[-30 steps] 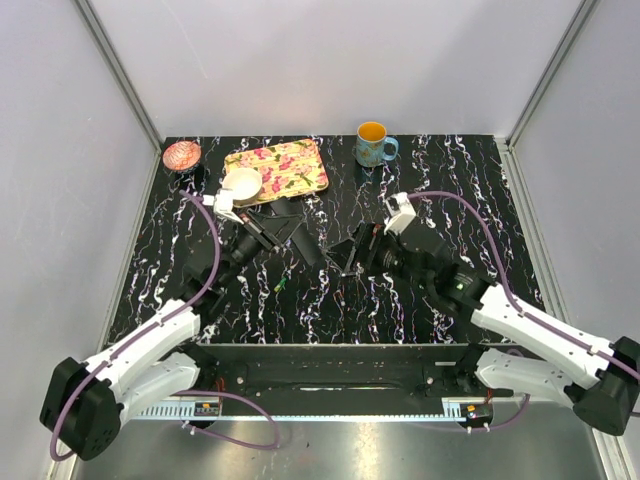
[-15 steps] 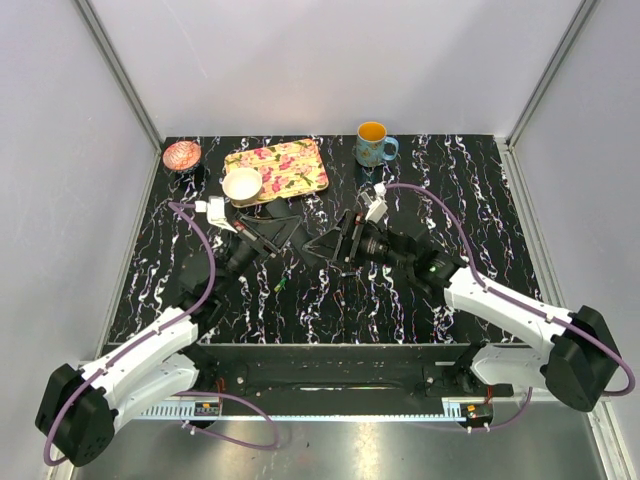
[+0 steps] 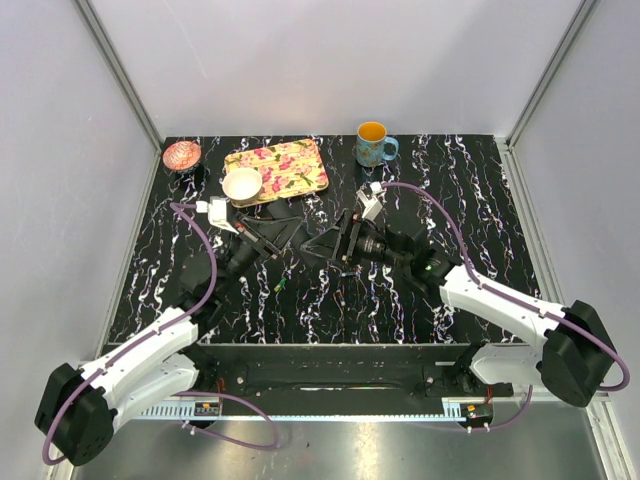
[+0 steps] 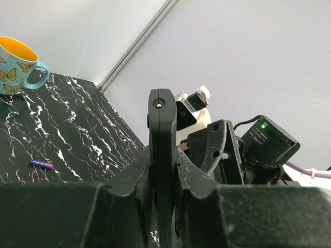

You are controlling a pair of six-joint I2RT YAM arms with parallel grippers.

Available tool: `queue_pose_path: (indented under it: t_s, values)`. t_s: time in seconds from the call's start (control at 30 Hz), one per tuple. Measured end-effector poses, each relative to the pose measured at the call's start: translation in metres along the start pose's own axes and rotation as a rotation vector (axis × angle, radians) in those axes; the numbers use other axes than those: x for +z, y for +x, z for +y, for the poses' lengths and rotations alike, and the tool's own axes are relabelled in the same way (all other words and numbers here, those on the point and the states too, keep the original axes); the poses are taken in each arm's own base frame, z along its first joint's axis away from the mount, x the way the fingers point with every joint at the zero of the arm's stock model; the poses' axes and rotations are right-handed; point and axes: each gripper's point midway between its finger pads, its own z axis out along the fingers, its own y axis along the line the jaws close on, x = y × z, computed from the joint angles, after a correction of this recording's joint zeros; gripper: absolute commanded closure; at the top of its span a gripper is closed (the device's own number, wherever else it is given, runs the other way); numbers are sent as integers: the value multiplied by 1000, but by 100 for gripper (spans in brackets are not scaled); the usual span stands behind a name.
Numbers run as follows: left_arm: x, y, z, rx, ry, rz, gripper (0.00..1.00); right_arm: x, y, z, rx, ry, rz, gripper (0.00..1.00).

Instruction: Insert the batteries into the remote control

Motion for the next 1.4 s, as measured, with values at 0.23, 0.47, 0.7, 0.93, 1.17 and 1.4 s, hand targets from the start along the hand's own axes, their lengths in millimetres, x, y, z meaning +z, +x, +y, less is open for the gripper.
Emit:
queue_pose_path:
  t_s: [0.23, 0.47, 0.7, 0.93, 1.17, 1.4]
  values:
    - [0, 1, -2, 2, 5, 4, 100, 3, -5, 9, 18, -41, -15, 39]
    - [-1, -1, -4, 0, 10, -7, 100, 3, -6, 12, 22, -61, -16, 49]
    - [-2, -3, -6, 10, 14, -13, 100, 2, -1, 8, 43, -64, -2, 38]
    - [-1, -3, -2, 15, -1, -16, 100, 2, 1, 7, 57, -67, 5, 55]
    - [-1, -4, -2, 13, -3, -22, 100, 2, 0, 7, 57, -67, 2, 13]
    - [-1, 4, 7, -21, -41, 8, 100, -1, 4, -8, 44, 20, 18, 6]
